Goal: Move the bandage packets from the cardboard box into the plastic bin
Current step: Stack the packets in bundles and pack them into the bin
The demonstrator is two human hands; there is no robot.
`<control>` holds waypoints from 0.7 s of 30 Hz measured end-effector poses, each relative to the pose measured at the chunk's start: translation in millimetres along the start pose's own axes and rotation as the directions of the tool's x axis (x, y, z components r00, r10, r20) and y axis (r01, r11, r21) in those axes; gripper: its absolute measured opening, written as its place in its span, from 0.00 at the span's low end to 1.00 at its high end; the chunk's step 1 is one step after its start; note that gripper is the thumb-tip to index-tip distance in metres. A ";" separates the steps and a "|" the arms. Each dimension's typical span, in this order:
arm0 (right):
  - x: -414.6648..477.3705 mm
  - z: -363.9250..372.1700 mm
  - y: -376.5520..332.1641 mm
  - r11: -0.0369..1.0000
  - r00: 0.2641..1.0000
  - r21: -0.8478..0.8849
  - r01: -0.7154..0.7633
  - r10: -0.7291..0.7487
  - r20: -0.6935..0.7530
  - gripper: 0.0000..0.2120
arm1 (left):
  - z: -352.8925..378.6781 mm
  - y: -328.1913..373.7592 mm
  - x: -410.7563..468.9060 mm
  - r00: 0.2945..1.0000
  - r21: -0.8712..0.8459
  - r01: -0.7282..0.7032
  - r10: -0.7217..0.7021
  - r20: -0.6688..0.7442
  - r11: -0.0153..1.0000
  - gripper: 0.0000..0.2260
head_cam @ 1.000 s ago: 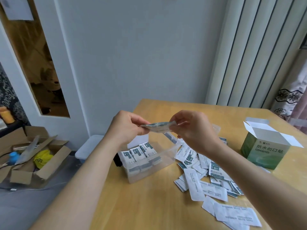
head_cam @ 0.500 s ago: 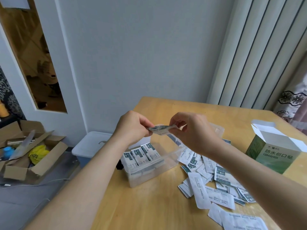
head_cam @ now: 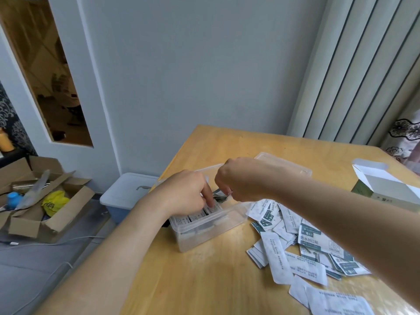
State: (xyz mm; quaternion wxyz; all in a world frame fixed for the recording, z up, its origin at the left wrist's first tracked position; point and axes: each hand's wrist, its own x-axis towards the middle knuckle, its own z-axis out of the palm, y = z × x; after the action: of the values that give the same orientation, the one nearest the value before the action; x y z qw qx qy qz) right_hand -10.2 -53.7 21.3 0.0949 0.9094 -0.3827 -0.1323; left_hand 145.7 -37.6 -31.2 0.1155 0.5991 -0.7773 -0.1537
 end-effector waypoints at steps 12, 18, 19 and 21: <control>31.5 1.7 -1.4 0.995 0.929 -0.029 0.096 -0.079 0.361 0.13 | -0.1 -0.9 2.3 0.999 -0.007 -0.035 0.035 0.012 0.999 0.18; 19.5 -16.8 20.2 0.933 0.999 0.357 -0.042 0.031 0.036 0.07 | -8.0 6.5 2.1 0.999 -0.003 -0.044 0.044 0.009 0.999 0.13; 15.8 -17.0 24.2 0.901 0.995 0.428 -0.072 0.096 -0.035 0.08 | -11.0 11.6 3.4 0.998 0.022 -0.065 0.064 0.018 0.998 0.09; 7.7 -13.7 31.3 0.845 0.971 0.517 -0.138 0.218 -0.098 0.08 | -14.6 22.8 9.6 0.995 0.075 -0.084 0.081 0.052 0.994 0.02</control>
State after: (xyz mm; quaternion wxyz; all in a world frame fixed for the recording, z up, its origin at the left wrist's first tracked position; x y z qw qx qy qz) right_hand -21.7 -79.8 41.6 -0.1066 0.8700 -0.4785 0.0524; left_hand 128.2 -43.0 -9.2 0.0794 0.5665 -0.8094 -0.1333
